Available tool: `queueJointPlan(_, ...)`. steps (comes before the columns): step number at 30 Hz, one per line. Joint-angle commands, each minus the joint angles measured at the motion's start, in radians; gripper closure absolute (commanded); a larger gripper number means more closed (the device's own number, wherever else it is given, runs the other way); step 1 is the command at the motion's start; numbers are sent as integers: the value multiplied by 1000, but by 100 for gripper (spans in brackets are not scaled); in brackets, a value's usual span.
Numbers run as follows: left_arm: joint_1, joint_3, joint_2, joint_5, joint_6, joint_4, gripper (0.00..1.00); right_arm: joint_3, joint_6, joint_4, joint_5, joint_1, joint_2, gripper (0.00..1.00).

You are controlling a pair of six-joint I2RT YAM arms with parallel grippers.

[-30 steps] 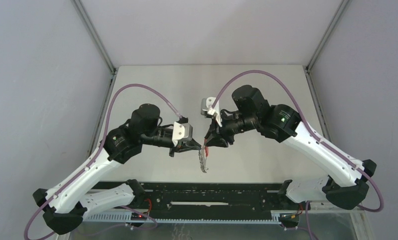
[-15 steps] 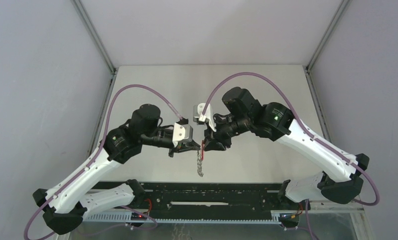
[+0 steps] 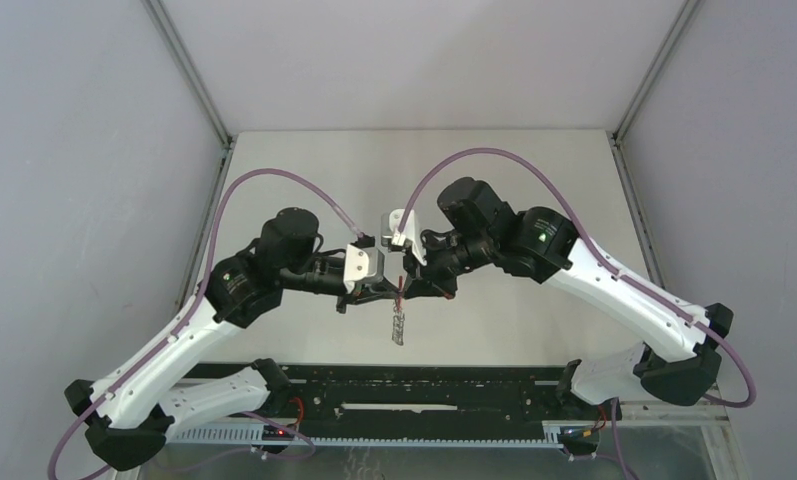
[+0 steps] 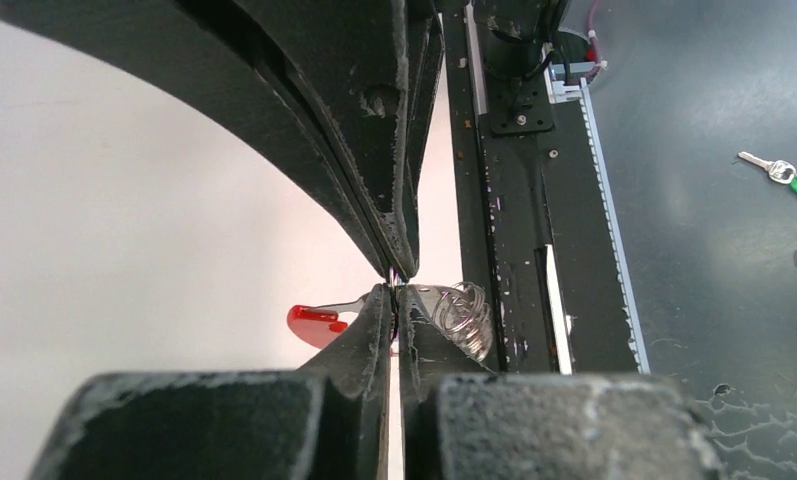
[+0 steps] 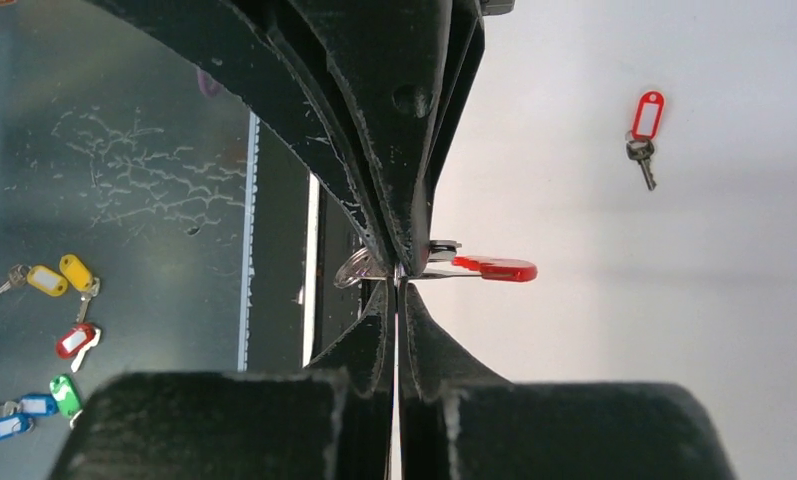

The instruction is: Put the keys on the keyring

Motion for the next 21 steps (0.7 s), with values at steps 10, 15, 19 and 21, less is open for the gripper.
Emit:
queueJointPlan(10, -1, 36, -65, 52, 97, 50, 70, -357, 210, 551, -137, -105, -294, 100)
queueJointPlan(15, 0, 44, -74, -25, 169, 100, 63, -443, 276, 677, -210, -125, -328, 100)
queueJointPlan(19, 0, 45, -75, -50, 174, 139, 47, -485, 322, 753, -232, -128, -344, 100)
queueJointPlan(21, 0, 33, -84, -53, 184, 157, 47, -508, 344, 802, -243, -131, -353, 100)
